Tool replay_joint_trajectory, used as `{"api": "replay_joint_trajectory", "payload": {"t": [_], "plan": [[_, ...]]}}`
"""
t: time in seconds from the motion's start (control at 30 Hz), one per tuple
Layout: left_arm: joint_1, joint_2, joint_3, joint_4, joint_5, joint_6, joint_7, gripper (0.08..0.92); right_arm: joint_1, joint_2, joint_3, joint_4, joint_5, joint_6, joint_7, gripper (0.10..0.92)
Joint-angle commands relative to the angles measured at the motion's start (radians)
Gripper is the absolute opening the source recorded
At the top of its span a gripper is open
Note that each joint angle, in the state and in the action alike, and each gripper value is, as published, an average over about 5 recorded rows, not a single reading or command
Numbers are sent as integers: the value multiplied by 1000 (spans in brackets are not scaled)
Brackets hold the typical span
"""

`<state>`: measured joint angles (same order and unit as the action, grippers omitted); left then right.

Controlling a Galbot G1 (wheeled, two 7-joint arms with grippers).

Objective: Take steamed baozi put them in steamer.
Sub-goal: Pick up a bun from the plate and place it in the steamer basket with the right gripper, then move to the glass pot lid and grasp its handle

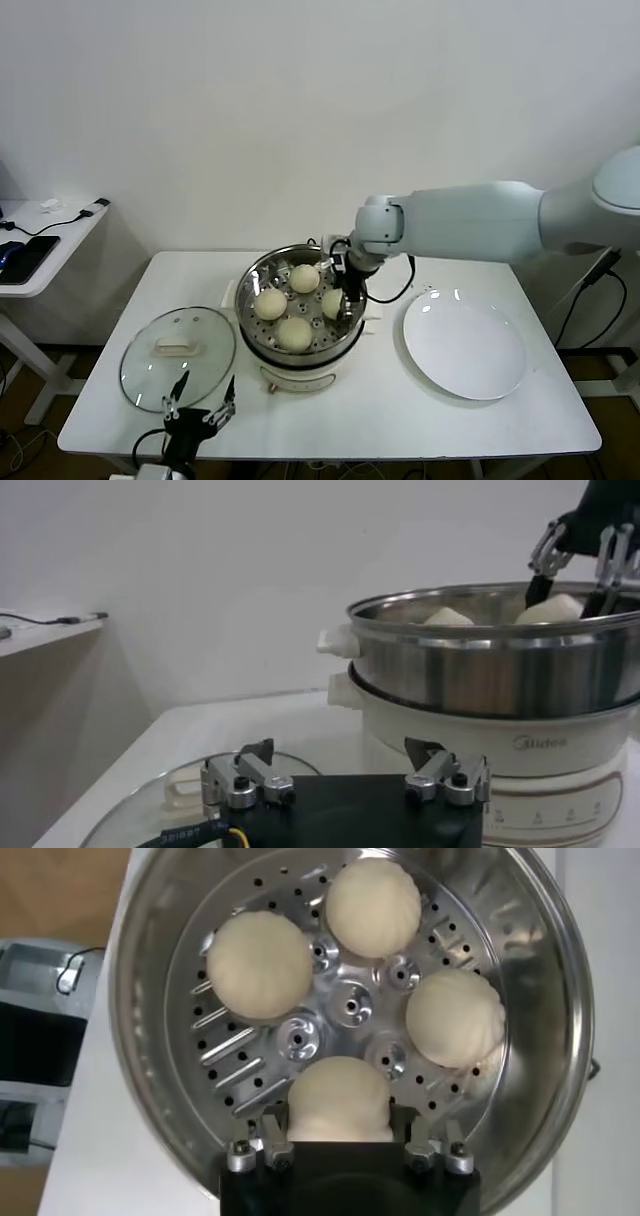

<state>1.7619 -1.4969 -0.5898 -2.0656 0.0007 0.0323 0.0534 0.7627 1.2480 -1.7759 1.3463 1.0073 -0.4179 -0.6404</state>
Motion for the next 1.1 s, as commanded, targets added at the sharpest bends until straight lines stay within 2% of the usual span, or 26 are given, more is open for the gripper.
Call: {"api": "replay_joint_trajectory", "payload": {"t": [0.03,0.27,0.5,0.67,0.87,1.1], "plan": [[-1,4,-1,0,-5,1,-1,823,-46,17,15,-40,-17,25,-5,668],[1,10,-10,-13,-20,1,-2,823,8,-25,28,-15,12,83,-69,807],[7,16,-18,-35,-44,12,-6,823,114,-180,107,20,92,104,-58,822],[4,24,-22,-52,-96,39,-14,823,86,-323,282,24,128,106,176,823],[-43,37,-41,-51,-162,72,-12,823,-132,-510,576,70,52,118,513,823],[-86,73,-71,-52,-230,88,-20,823,-611,-759,1037,188,-136,167,630,823]]}}
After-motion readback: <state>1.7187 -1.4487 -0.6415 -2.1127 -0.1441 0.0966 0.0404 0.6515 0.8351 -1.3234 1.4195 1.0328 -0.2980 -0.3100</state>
